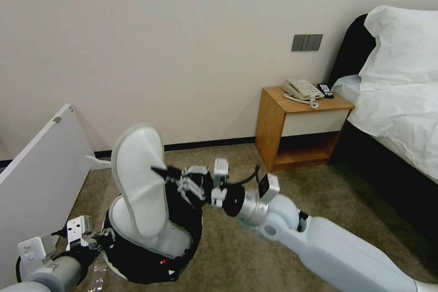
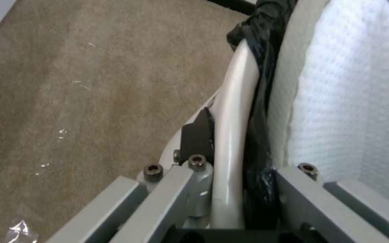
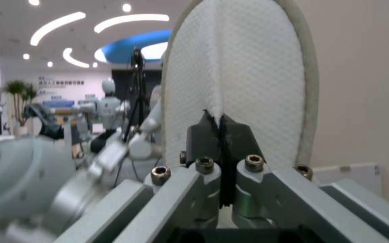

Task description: Pick up the trash bin, then pick up the garbage from the floor and place it into the trash bin.

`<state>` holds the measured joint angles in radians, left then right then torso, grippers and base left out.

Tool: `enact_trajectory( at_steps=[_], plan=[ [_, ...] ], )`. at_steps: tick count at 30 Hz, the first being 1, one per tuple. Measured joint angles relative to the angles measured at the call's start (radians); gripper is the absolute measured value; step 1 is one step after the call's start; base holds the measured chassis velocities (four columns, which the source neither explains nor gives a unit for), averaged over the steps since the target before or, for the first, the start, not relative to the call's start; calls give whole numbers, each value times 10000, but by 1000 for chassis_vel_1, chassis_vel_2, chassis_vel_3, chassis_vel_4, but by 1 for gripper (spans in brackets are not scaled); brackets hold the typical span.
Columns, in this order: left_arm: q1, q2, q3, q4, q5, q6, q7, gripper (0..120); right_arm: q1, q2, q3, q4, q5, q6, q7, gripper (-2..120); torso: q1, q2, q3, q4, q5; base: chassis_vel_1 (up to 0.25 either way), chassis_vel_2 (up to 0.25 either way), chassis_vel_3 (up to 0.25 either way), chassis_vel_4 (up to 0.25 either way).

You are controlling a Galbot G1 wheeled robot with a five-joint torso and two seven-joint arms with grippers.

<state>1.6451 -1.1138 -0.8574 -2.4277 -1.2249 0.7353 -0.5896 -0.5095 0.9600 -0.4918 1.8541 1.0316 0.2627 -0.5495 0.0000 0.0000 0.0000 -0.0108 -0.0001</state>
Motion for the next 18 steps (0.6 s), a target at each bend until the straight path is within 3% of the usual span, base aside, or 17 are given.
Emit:
enact_trajectory(
  at_steps=[18],
  plan=[
    [34, -16, -23, -119, -160, 0, -31, 1, -483, 42, -828, -1299, -947, 170, -393, 0, -1, 0, 0, 0, 0, 0, 0, 0, 0]
  ],
)
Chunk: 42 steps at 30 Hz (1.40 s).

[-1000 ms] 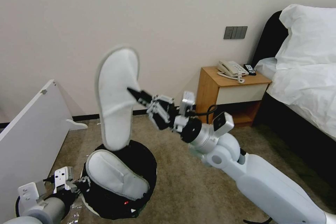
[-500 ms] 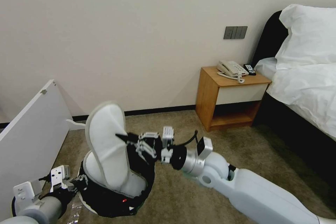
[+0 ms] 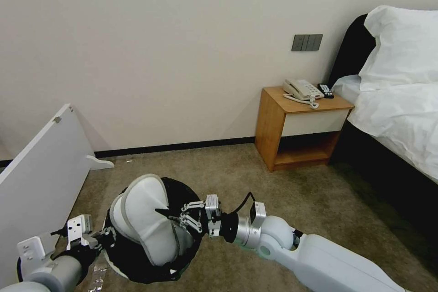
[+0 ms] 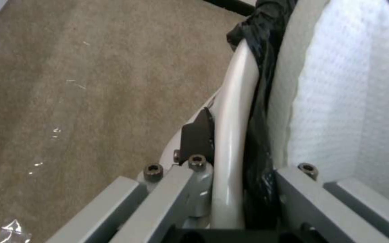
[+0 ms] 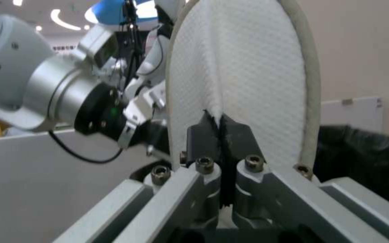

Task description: Pick up the trash bin, then pick up the garbage from the floor and place it into the trash bin.

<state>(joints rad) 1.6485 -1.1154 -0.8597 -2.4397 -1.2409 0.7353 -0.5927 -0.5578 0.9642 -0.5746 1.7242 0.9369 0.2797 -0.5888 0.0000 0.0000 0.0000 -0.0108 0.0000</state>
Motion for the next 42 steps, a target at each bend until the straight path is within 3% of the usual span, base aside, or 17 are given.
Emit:
enact_trajectory(
  at_steps=[7, 9, 14, 16, 23, 25, 32, 42],
  plan=[
    [74, 39, -41, -86, -26, 1, -6, 1, -46, -65, -61, -129, -1159, -288, 748, 1, 0, 0, 0, 0, 0, 0, 0, 0, 0],
    [83, 40, -4, -95, -20, 1, -8, 1, -68, -109, -99, -26, -1457, -517, 1189, 13, 0, 0, 0, 0, 0, 0, 0, 0, 0],
    [64, 38, 53, -95, -20, 1, -14, 1, -73, -122, -103, 98, -1451, -663, 1639, 28, 0, 0, 0, 0, 0, 0, 0, 0, 0],
    [37, 38, 91, -95, -20, 1, -27, 1, -76, -70, -23, 93, -1400, -633, 1670, 39, 0, 0, 0, 0, 0, 0, 0, 0, 0],
    [23, 23, 131, -60, -20, 1, -29, 1, -83, 56, 146, 81, -1270, -502, 1670, 59, 0, 0, 0, 0, 0, 0, 0, 0, 0],
    [11, 22, 148, -43, -20, 1, -28, 1, -62, 121, 225, 92, -1150, -445, 1672, 71, 0, 0, 0, 0, 0, 0, 0, 0, 0],
    [-8, 15, 156, 9, -16, 1, -31, 1, 96, 155, 426, 320, -898, -414, 1698, 96, 0, 0, 0, 1, 0, 0, 0, 0, 0],
    [-18, 31, 46, 39, -38, 0, -36, 1, 25, -212, 1134, 972, -692, -439, 1777, 100, 0, 0, 0, 0, 0, 0, 0, 0, 0]
  ],
)
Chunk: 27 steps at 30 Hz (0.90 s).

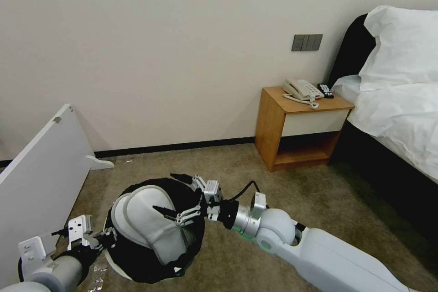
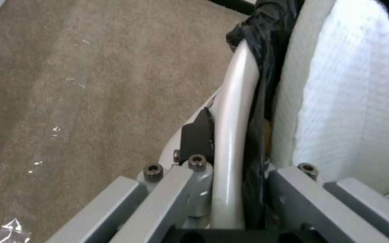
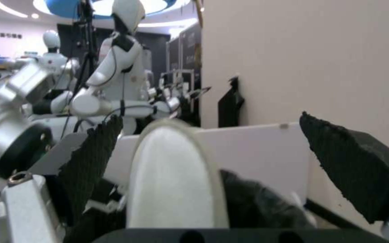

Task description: Pick up the trash bin, then pick up the garbage from the floor and place it into the trash bin.

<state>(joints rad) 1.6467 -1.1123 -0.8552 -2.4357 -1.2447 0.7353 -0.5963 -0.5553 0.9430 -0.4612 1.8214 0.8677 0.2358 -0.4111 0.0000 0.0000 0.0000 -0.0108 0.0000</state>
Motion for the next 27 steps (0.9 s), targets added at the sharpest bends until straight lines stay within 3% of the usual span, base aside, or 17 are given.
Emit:
enact_trajectory(
  at_steps=[6, 15, 18, 27],
  plan=[
    [-23, -10, -4, 12, -1, 0, -13, 1, -435, -319, 1031, 376, 172, -75, 58, 100, 0, 0, 0, 0, 1, 0, 0, 0, 0],
    [6, -28, -61, 8, -43, 0, -6, 1, -1886, -839, 4251, 790, 960, -366, 697, 100, 0, 0, 0, -1, 2, 0, 0, 0, 0],
    [-74, -2, -137, 15, -109, 0, 13, 1, -2858, -986, 5874, 868, 1106, -589, 1591, 100, 0, 0, 0, -3, 3, 0, 0, 0, 0],
    [-128, 51, -283, 62, -206, 0, 62, 1, -4659, -784, 8244, 1407, 336, -1413, 3703, 100, 0, 0, -1, 1, 1, 0, 0, 0, 0]
  ],
)
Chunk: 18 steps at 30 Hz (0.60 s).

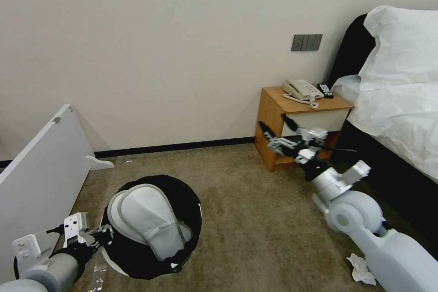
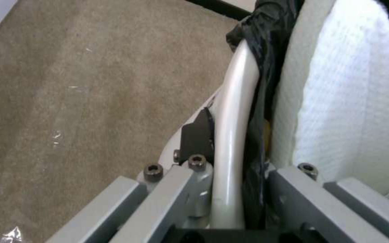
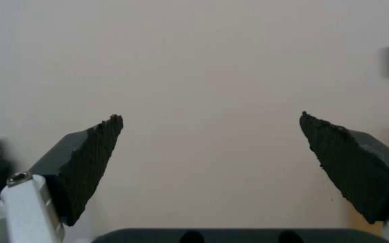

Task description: Pick up the trash bin, then pick up the garbage from the floor and place it into the trash bin.

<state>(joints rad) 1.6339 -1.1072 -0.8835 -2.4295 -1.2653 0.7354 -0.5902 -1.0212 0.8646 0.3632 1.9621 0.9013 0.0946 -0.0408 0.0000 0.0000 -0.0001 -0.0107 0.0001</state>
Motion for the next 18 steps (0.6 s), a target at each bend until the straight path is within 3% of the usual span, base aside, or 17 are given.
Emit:
enact_trajectory(
  at_steps=[2, 8, 18],
  plan=[
    [-42, -3, 12, 7, -5, 0, 20, 1, -1107, 140, 1055, 128, -500, -285, 187, 100, 0, 0, 0, 0, 1, 0, 0, 0, 0],
    [-100, -27, 61, 46, 8, 0, 42, 1, -3019, 473, 2347, 500, -1374, -594, 308, 100, 0, 0, 0, -3, 0, 0, 0, 0, 0],
    [-51, -130, 17, 88, 57, 0, 117, 1, -5150, 892, 4031, 715, -3372, -1400, 524, 100, 0, 0, 0, 0, -1, 0, 0, 0, 0]
  ],
)
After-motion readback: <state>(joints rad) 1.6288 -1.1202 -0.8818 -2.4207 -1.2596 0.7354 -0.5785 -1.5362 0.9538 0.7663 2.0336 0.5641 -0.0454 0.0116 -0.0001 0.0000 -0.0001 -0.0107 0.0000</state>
